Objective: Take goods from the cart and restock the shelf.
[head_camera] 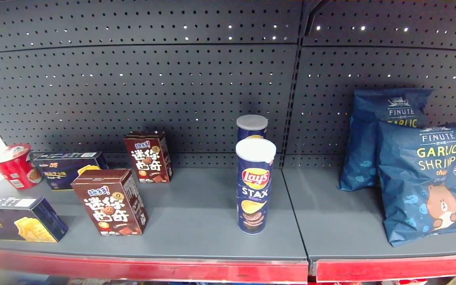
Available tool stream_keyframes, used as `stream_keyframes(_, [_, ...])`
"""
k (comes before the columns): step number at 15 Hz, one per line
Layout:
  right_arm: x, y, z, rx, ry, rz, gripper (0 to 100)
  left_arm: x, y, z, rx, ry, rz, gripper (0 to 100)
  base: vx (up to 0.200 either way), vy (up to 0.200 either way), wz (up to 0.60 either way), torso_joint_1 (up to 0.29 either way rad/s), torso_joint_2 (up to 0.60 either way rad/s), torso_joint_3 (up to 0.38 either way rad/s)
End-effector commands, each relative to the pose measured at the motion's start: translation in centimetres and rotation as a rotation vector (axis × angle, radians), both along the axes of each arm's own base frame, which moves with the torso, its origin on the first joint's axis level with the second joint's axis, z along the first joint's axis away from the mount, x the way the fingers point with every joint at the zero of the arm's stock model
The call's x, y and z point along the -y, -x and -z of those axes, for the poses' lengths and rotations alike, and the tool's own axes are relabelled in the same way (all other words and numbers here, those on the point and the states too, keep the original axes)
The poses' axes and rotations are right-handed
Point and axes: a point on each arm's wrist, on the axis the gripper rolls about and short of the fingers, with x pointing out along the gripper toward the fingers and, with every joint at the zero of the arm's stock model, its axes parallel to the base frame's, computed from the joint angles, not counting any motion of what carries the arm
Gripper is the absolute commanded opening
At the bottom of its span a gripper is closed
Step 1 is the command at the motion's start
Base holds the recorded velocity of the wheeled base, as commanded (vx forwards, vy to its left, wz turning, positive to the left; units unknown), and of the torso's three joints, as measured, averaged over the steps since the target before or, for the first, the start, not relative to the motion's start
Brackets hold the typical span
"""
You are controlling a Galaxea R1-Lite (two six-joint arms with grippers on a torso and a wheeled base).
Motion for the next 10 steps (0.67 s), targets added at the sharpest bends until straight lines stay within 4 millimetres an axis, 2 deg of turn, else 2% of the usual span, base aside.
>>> stream_keyframes(1, [0.00, 0.01, 0.00, 0.001, 0.000, 0.000, 100, 0.00, -0.01, 0.00, -0.001, 0.000, -0.001, 100, 0.000, 0.000, 0.00, 0.000, 0.00, 0.000])
stream_keyframes(10, [0.00, 0.01, 0.00, 0.001, 0.000, 0.000, 100, 0.00, -0.01, 0.00, -0.001, 0.000, -0.001, 100, 0.000, 0.000, 0.00, 0.000, 0.00, 0.000])
